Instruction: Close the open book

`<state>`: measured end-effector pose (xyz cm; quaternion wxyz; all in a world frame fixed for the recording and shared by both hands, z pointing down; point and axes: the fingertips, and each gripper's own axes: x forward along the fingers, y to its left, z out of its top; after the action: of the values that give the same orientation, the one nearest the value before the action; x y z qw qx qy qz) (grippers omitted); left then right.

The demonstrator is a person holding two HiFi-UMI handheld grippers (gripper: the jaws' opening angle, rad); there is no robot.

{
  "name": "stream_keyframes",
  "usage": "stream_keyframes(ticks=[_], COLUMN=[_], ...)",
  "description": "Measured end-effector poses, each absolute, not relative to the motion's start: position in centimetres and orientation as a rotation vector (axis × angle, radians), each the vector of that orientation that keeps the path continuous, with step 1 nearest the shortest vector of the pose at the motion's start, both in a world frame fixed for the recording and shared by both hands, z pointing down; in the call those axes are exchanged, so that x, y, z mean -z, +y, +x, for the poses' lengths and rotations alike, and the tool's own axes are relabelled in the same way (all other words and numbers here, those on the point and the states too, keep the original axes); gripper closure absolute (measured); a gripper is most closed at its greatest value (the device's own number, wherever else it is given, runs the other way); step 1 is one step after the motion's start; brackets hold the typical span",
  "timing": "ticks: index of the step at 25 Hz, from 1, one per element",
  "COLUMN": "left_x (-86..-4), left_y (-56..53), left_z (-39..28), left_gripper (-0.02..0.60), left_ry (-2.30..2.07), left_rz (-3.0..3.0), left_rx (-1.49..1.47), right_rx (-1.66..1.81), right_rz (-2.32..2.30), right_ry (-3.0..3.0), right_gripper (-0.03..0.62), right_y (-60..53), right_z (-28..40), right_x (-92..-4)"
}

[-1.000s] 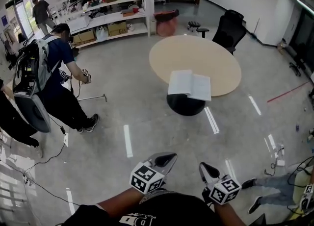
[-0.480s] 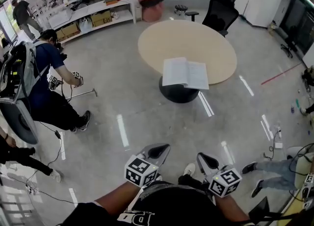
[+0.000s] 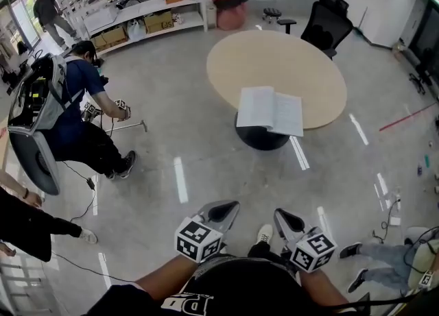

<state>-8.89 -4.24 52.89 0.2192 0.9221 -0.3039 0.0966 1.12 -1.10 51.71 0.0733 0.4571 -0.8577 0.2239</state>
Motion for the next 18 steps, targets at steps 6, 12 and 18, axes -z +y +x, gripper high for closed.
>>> stream_keyframes(ticks=[6, 12, 18], left_x=[-51.6, -50.2, -47.8], left_y=[-7.9, -11.2, -14.1], left_z=[-5.3, -0.3, 4.6], left_gripper=[0.574, 0.574, 0.574], left_ry=[-0.905, -0.957, -0.983], left_rz=[2.569, 2.527, 2.526], left_rx=[-0.272, -0.275, -0.263], right_rx=[-0.644, -0.58, -0.567], right_rz=[1.3, 1.273, 1.251], right_ry=[-2.64, -2.673, -2.682], right_gripper=[0.585, 0.585, 0.585], right_y=[-5.7, -9.7, -12.1], right_z=[4.4, 10.3, 15.6], right_x=[-50.8, -48.3, -46.8])
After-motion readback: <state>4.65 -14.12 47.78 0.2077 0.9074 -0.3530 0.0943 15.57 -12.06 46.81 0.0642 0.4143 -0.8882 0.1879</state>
